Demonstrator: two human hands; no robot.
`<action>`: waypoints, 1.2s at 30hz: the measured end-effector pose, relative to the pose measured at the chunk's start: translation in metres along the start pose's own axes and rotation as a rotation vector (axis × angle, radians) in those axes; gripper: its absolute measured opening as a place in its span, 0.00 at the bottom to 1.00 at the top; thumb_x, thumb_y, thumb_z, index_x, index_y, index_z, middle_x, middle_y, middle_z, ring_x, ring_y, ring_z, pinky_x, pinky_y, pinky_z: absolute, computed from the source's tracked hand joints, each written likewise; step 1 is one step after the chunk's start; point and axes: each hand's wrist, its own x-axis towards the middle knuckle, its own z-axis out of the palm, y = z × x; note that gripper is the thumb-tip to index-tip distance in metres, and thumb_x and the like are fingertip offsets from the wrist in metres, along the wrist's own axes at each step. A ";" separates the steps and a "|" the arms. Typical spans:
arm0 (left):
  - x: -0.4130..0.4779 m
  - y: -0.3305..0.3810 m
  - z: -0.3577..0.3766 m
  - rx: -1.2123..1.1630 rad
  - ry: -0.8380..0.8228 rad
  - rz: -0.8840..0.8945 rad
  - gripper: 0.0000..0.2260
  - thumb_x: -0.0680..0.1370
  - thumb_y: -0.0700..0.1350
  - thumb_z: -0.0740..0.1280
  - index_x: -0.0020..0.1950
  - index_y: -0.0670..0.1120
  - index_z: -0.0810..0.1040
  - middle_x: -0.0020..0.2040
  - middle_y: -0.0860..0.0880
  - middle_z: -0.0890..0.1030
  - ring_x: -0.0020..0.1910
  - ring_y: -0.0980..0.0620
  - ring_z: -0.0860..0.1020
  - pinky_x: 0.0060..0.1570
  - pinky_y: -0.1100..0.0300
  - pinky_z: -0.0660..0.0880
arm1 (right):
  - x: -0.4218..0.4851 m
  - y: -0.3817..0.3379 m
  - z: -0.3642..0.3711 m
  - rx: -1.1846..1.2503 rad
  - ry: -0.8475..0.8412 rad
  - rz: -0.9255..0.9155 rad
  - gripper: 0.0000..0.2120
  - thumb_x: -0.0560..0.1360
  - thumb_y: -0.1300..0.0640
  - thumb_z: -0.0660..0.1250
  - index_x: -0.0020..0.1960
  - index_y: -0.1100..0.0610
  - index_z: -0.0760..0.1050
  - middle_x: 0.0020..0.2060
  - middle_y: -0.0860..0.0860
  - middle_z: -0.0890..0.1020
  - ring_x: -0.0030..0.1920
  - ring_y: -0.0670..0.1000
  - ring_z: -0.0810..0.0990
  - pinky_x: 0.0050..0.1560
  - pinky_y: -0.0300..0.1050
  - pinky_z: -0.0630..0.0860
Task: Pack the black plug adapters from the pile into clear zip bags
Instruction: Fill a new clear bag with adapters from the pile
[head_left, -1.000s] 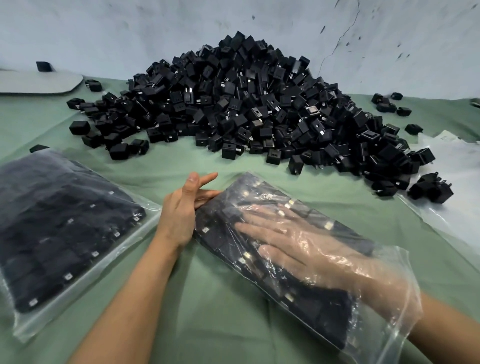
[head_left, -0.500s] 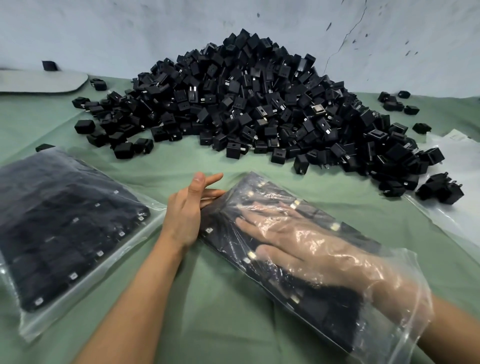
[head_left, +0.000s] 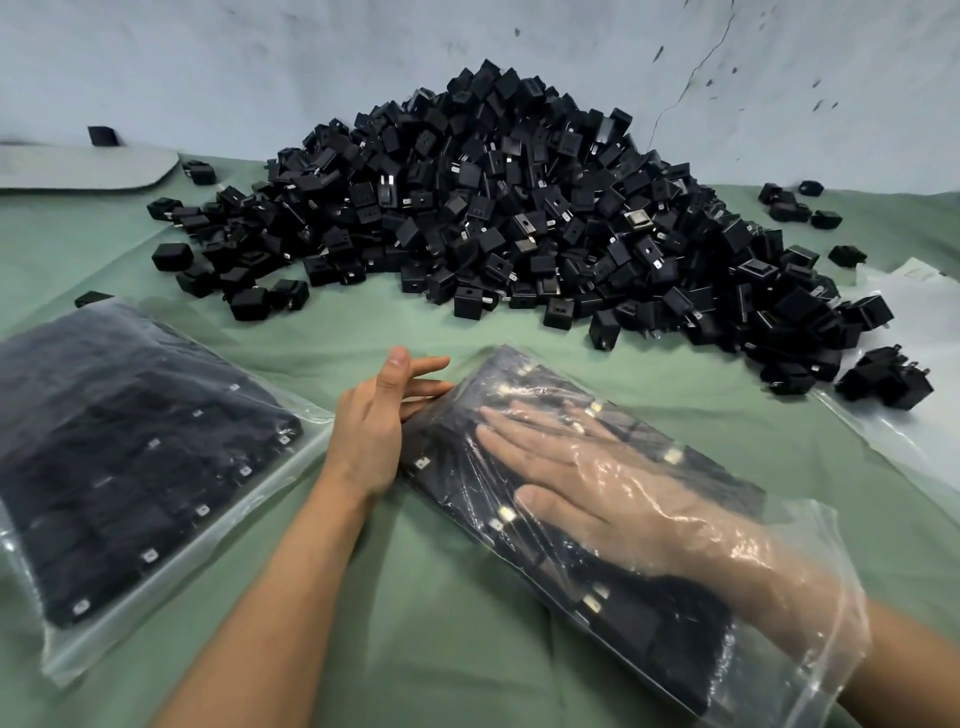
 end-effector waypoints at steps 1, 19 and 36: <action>0.000 0.000 0.000 0.002 -0.001 -0.003 0.29 0.76 0.63 0.49 0.56 0.47 0.82 0.48 0.46 0.85 0.50 0.54 0.83 0.53 0.64 0.77 | -0.023 0.016 -0.036 -0.041 -0.033 -0.053 0.24 0.79 0.42 0.40 0.73 0.41 0.37 0.70 0.33 0.35 0.74 0.39 0.36 0.73 0.42 0.31; 0.000 0.000 0.001 0.021 -0.002 0.005 0.30 0.76 0.64 0.48 0.55 0.48 0.83 0.48 0.49 0.85 0.49 0.57 0.83 0.51 0.69 0.76 | -0.027 0.049 -0.015 -0.223 -0.089 -0.037 0.20 0.84 0.48 0.43 0.73 0.43 0.40 0.77 0.42 0.46 0.74 0.40 0.35 0.74 0.46 0.34; 0.002 -0.004 0.004 0.066 0.011 0.045 0.24 0.77 0.61 0.53 0.50 0.48 0.83 0.46 0.52 0.85 0.48 0.58 0.82 0.49 0.68 0.76 | -0.026 0.044 -0.014 -0.023 -0.039 -0.015 0.21 0.80 0.36 0.38 0.72 0.33 0.46 0.73 0.34 0.48 0.74 0.39 0.36 0.73 0.56 0.33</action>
